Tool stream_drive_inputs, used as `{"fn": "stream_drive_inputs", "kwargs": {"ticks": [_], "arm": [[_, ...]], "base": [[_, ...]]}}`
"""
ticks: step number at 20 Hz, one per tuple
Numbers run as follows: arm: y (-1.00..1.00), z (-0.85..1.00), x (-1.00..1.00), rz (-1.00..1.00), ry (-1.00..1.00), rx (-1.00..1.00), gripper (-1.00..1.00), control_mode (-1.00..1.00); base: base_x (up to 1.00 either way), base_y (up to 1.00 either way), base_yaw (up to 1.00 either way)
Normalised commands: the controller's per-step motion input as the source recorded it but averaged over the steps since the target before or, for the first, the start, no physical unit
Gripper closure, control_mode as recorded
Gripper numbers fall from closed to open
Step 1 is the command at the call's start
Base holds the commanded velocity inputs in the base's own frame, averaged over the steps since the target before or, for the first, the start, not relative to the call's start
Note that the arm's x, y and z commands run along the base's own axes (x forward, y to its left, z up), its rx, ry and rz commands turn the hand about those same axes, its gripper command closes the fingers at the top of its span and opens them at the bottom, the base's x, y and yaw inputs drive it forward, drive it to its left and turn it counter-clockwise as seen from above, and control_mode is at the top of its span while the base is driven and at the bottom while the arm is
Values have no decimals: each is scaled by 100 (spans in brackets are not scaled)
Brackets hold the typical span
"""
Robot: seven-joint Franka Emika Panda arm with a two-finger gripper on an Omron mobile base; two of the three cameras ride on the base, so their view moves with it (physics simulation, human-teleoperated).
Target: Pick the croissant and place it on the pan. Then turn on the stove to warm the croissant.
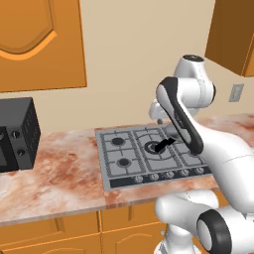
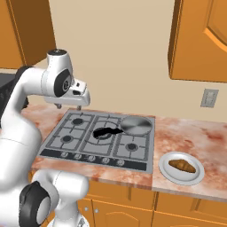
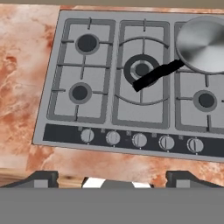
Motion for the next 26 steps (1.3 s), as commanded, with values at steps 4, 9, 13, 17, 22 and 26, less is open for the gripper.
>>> {"fn": "stream_drive_inputs", "kwargs": {"ticks": [4, 9, 13, 17, 22, 26], "arm": [[0, 0, -23, 0, 0, 0, -100, -100], [-1, 0, -22, 0, 0, 0, -100, -100], [-3, 0, -20, 0, 0, 0, -100, -100], [-7, -2, -20, 0, 0, 0, -100, -100], [-8, -3, -18, 0, 0, 0, -100, -100], [-6, -4, -15, 0, 0, 0, -100, -100]], "base": [[0, 0, 0], [0, 0, 0], [0, 0, 0], [0, 0, 0], [0, 0, 0], [0, 0, 0]]}}
